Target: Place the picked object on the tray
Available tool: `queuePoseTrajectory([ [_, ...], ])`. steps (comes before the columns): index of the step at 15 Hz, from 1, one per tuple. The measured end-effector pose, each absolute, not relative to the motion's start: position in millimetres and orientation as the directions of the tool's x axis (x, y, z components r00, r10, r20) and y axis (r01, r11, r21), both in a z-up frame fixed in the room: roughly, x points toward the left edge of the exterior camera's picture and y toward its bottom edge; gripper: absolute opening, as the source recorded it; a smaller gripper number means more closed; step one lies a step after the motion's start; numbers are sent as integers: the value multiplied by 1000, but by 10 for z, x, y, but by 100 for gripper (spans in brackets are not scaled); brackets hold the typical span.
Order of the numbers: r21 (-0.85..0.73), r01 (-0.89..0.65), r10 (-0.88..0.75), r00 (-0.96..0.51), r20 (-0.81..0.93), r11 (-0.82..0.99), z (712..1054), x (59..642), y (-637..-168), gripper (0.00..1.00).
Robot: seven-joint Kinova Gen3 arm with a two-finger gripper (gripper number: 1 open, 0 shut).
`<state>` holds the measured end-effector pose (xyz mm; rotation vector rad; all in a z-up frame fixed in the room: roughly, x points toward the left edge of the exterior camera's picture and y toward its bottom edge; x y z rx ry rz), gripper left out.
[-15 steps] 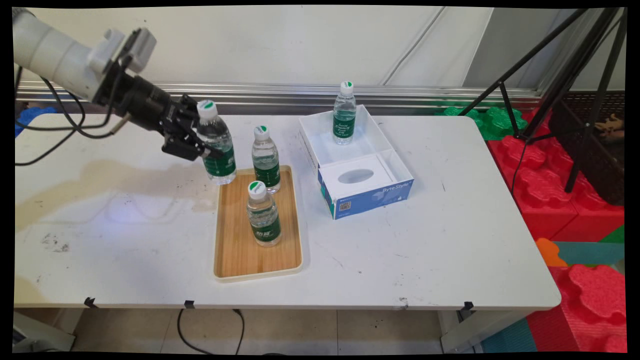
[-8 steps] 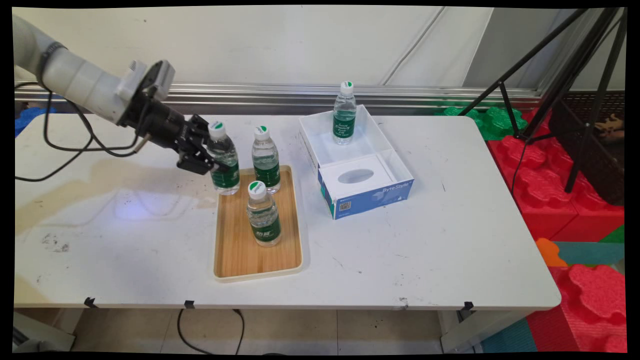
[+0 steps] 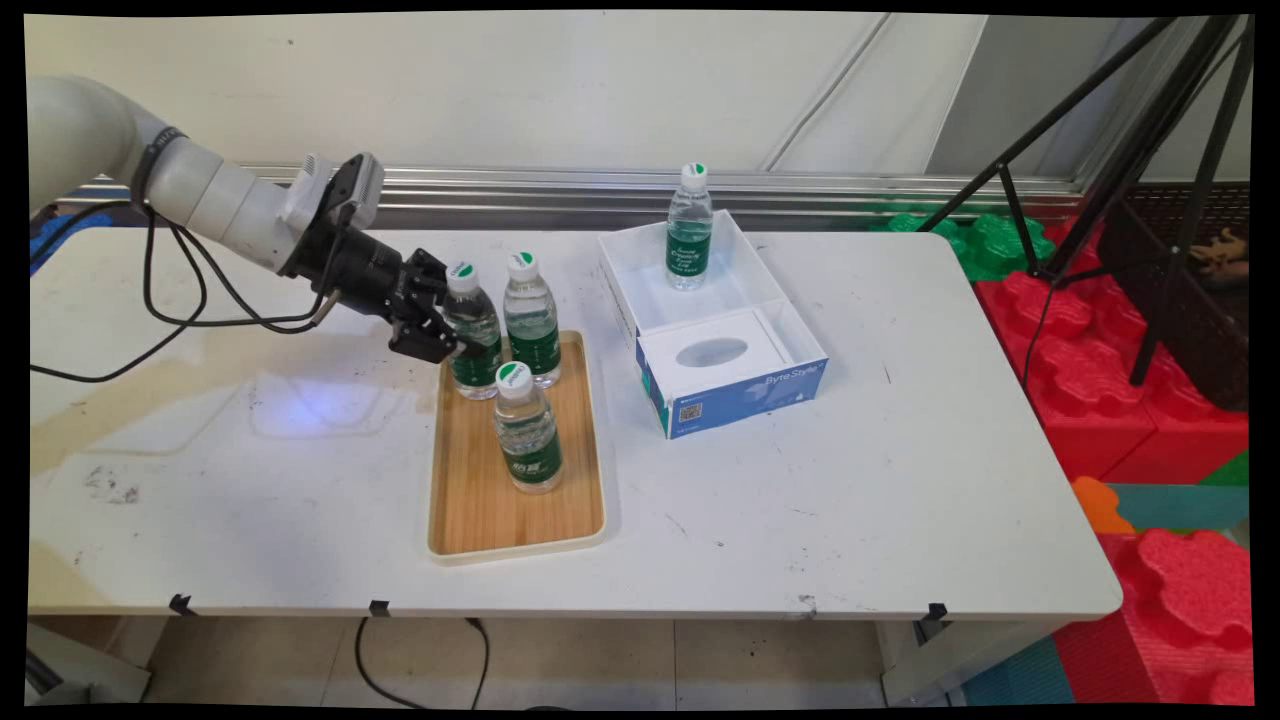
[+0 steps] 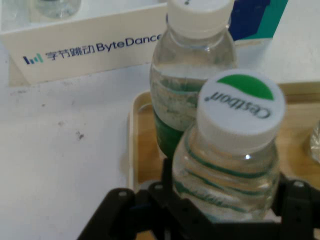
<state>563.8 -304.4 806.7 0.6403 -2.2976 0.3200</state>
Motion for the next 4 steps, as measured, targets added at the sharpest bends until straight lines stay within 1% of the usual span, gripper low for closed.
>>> queuePoseTrajectory([
  [1,-41,-531,-354,-618,702,846,8037,5639,-3051,0],
  [2,-38,-531,-354,-616,704,847,8011,5641,-3054,100],
  [4,-33,-527,-351,-609,711,849,7997,5635,-3079,100],
])
